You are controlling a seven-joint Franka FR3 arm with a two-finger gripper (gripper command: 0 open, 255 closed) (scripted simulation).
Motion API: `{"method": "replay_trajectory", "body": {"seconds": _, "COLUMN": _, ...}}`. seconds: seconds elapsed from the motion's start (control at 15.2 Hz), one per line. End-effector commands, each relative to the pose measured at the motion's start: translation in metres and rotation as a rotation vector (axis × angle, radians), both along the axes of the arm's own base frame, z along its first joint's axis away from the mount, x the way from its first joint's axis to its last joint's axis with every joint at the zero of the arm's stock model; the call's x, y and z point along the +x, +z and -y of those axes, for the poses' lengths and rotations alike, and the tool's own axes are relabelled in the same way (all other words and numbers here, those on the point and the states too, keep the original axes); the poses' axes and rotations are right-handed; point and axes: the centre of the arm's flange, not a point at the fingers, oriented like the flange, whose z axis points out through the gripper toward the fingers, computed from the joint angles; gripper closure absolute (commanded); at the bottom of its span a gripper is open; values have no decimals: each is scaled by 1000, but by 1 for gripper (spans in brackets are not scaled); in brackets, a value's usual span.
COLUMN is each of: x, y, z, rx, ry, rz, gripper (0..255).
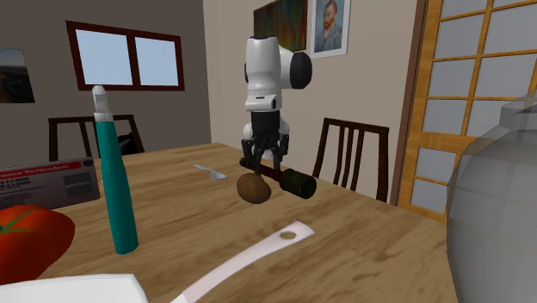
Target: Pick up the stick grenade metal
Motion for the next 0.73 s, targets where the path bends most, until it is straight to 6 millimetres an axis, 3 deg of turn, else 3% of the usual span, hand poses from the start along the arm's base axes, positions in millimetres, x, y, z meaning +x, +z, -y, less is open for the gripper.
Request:
{"method": "replay_trajectory", "body": {"seconds": 0.0, "x": 0, "y": -1, "z": 1, "rx": 0, "ry": 0, "rz": 0, "gripper": 255}}
{"method": "replay_trajectory", "body": {"seconds": 0.53, "x": 0, "y": -1, "z": 0, "rx": 0, "ry": 0, "rz": 0, "gripper": 255}}
{"method": "replay_trajectory", "body": {"seconds": 0.66, "x": 0, "y": 9, "z": 0, "rx": 0, "ry": 0, "rz": 0, "gripper": 255}}
